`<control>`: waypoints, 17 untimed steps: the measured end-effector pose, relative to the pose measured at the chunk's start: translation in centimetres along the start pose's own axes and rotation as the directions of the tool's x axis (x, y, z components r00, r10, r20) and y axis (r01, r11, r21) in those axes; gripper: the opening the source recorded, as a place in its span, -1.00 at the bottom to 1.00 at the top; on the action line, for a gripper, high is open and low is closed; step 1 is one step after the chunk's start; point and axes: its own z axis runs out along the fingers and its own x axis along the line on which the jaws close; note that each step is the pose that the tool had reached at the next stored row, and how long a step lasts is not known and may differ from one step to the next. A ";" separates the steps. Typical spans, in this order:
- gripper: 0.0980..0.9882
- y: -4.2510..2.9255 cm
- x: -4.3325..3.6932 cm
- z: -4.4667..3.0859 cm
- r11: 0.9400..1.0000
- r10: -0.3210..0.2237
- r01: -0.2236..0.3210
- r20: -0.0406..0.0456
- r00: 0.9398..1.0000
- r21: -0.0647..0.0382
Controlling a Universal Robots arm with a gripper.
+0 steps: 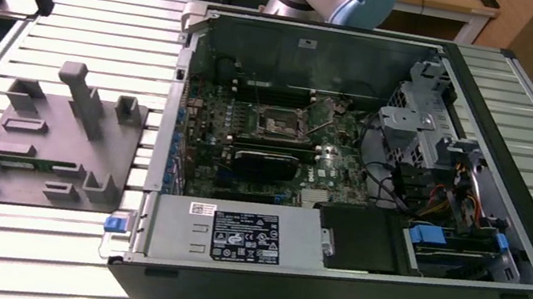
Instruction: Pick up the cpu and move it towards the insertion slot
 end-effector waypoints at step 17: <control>0.00 -0.03 -2.59 -0.03 1.000 0.000 0.000 0.000 1.000 0.000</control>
